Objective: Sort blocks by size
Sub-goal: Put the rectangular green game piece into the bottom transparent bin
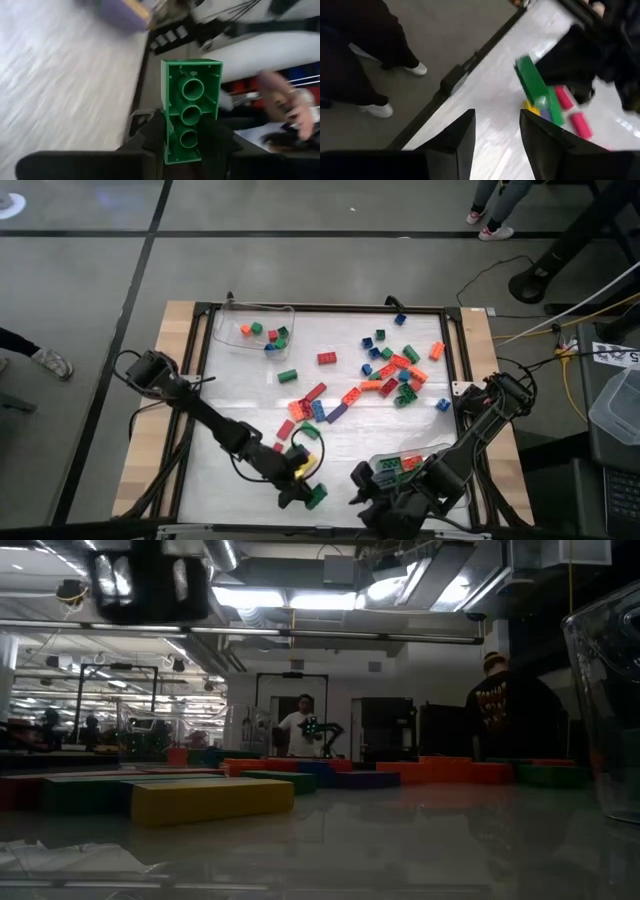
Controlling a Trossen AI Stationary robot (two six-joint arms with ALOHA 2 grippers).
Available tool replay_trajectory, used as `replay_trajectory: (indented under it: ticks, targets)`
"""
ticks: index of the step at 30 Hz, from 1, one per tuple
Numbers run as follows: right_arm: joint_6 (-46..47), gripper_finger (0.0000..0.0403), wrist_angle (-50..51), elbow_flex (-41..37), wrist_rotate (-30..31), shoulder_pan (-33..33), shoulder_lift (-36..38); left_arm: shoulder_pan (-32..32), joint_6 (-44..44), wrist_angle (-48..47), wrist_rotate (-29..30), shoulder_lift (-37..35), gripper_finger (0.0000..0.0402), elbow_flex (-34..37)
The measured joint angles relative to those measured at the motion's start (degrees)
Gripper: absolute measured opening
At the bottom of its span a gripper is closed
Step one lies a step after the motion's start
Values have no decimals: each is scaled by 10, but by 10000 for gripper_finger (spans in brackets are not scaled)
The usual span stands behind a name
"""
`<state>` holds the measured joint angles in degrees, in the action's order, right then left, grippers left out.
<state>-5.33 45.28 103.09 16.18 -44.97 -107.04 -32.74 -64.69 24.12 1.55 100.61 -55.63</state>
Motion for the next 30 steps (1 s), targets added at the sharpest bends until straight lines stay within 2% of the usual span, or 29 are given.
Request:
replay_trajectory:
  ticks: [6,12,16,22,30]
  targets:
    - [-39,154,-24,0,32,5,0,14,6,27,-1,-1,82,0]
    - [-44,154,-23,0,33,32,0,22,2,31,-3,-1,77,0]
    - [-65,154,-23,0,21,53,0,24,7,57,-3,-1,81,0]
    - [-86,154,-23,0,-41,80,-1,24,17,71,-3,-1,78,-1]
    - [-106,154,-42,0,-52,94,-31,24,25,72,-16,-1,79,-1]
